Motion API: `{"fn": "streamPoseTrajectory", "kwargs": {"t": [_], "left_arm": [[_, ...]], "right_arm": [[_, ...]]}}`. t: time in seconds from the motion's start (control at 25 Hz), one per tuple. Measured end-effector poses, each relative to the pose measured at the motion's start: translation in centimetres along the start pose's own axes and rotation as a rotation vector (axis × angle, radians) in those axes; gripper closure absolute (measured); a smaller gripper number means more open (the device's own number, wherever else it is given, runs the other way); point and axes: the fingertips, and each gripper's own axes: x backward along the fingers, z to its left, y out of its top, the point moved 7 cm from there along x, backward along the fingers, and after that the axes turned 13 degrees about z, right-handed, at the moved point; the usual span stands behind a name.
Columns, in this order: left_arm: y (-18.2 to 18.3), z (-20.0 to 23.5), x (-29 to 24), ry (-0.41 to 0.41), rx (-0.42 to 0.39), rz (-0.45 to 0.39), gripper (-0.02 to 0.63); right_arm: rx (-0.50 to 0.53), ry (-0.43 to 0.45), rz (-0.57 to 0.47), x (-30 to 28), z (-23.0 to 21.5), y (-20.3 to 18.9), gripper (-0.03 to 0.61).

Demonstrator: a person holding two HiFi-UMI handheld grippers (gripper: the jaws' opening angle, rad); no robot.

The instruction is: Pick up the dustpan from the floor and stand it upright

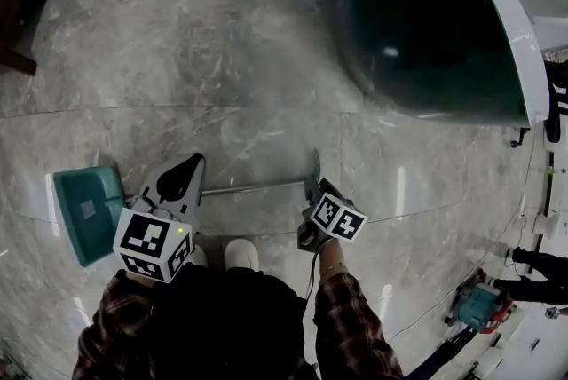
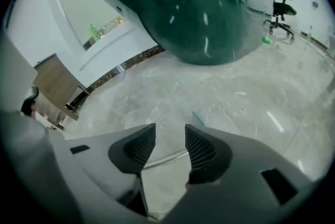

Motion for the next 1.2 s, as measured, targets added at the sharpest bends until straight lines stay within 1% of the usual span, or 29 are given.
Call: {"fn": "streamPoseTrajectory", "kwargs": {"t": [0.16,0.28,0.36,0.52,0.64,0.76,0.96,1.08,1.2], "left_arm": [[-0.9,1.2,-0.4,0.005,-0.002,-0.010,0.603],[-1.3,2.0,-0.2,0.016,-0.003,-0.016,0.603],[-1.6,2.6,-0.2,0.023,0.002,-0.020,0.603],[-2.0,3.2,-0.8,0.015,0.023,-0.022,0.603],[-1.6,2.8,-1.5,-0.018,-0.004,-0.023,0.603],[-1.0,2.1,-2.1,-0.054,-0.054,-0.024,0.603],[-0.5,2.2,-3.0,-0.075,-0.061,-0.005,0.603],[-0.3,1.8,-4.2,-0.088,-0.077,0.012,0.603],[-0.2,1.7,-4.9,-0.093,-0.086,0.021,0.603]], "right_arm": [[-0.121,-0.043,0.069,-4.3,-1.9,-2.2,0.414],[-0.192,-0.075,0.116,-6.5,-2.5,-3.4,0.414],[-0.230,-0.096,0.140,-7.7,-2.7,-3.9,0.414],[-0.271,-0.144,0.181,-9.7,-3.1,-4.1,0.414],[-0.331,-0.162,0.202,-10.6,-3.4,-4.5,0.415],[-0.399,-0.155,0.204,-11.3,-3.5,-5.2,0.414],[-0.479,-0.128,0.211,-12.5,-3.1,-5.1,0.416],[-0.537,-0.141,0.213,-13.0,-3.2,-5.2,0.416],[-0.547,-0.154,0.213,-13.1,-3.1,-5.1,0.416]]}}
